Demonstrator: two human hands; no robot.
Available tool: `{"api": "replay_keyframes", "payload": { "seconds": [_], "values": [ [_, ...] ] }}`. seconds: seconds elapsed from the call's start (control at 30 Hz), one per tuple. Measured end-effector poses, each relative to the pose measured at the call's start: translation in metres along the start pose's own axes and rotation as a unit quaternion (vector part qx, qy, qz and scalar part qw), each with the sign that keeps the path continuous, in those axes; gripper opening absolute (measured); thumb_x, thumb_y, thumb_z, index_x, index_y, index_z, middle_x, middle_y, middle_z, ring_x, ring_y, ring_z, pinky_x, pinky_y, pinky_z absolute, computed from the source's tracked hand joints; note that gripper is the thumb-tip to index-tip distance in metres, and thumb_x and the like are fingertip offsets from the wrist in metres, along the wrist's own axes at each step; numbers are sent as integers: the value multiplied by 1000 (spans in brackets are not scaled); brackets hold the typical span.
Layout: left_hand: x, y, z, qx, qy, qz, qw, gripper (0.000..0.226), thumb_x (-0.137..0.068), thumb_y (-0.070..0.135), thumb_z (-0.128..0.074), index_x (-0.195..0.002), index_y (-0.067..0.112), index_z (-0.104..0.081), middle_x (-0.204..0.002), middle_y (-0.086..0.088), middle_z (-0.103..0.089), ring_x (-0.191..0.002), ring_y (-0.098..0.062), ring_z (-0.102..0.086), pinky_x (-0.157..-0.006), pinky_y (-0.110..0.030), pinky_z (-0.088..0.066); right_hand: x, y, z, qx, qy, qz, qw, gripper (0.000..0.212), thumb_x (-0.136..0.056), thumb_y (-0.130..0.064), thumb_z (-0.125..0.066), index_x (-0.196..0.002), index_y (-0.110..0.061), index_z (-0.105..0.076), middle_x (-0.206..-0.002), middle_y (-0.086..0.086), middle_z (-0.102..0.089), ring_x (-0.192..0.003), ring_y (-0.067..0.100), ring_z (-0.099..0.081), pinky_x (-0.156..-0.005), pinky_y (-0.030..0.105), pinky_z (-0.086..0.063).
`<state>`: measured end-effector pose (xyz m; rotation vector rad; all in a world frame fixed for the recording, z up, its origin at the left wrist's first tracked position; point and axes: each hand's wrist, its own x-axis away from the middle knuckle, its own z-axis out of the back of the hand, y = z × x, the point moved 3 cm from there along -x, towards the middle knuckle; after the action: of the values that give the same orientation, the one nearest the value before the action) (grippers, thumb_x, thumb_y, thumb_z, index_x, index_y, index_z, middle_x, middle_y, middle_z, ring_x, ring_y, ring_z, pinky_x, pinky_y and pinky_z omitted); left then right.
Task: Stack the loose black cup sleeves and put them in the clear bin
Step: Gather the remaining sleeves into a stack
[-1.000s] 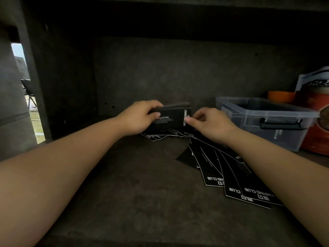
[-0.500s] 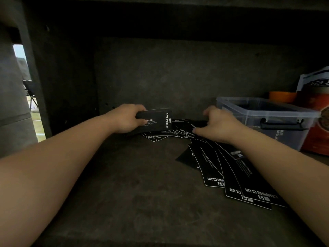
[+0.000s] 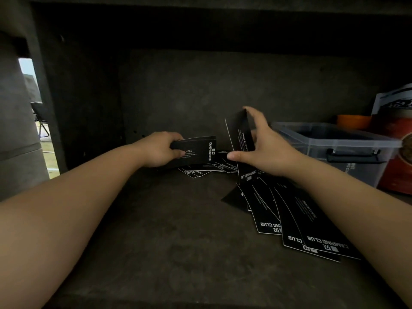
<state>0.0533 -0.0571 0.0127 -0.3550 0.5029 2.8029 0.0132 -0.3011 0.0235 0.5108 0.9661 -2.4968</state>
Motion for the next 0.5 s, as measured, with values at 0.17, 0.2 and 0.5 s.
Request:
{"api": "replay_keyframes", "payload": {
  "seconds": [0.17, 0.2, 0.5],
  "values": [
    [-2, 0, -1, -3, 1, -3, 1000, 9, -95, 29, -60, -102, 32, -55, -106, 3, -62, -99, -16, -57, -83, -30, -43, 3, 7, -7, 81, -72, -28, 994, 85, -76, -19, -80, -144, -34, -32, -130, 6, -57, -115, 16, -57, -96, 25, -43],
    [-2, -1, -1, -1, -1, -1, 1000, 10, -95, 27, -60, -104, 30, -57, -108, 2, -62, -100, -16, -57, -85, -31, -44, 4, 8, -10, 86, -99, -25, 991, 66, -78, -18, -78, -134, -31, -46, -122, 2, -63, -108, 12, -60, -95, 25, -45],
    [10, -2, 8, 216, -5, 38, 976, 45, -103, 48, -31, -99, 27, -71, -98, 10, -70, -95, -6, -63, -79, -21, -41, 3, 5, -10, 98, -54, 38, 993, 13, -87, -23, -68, -85, -35, -66, -73, -11, -65, -64, 1, -61, -66, 16, -46]
  ]
}}
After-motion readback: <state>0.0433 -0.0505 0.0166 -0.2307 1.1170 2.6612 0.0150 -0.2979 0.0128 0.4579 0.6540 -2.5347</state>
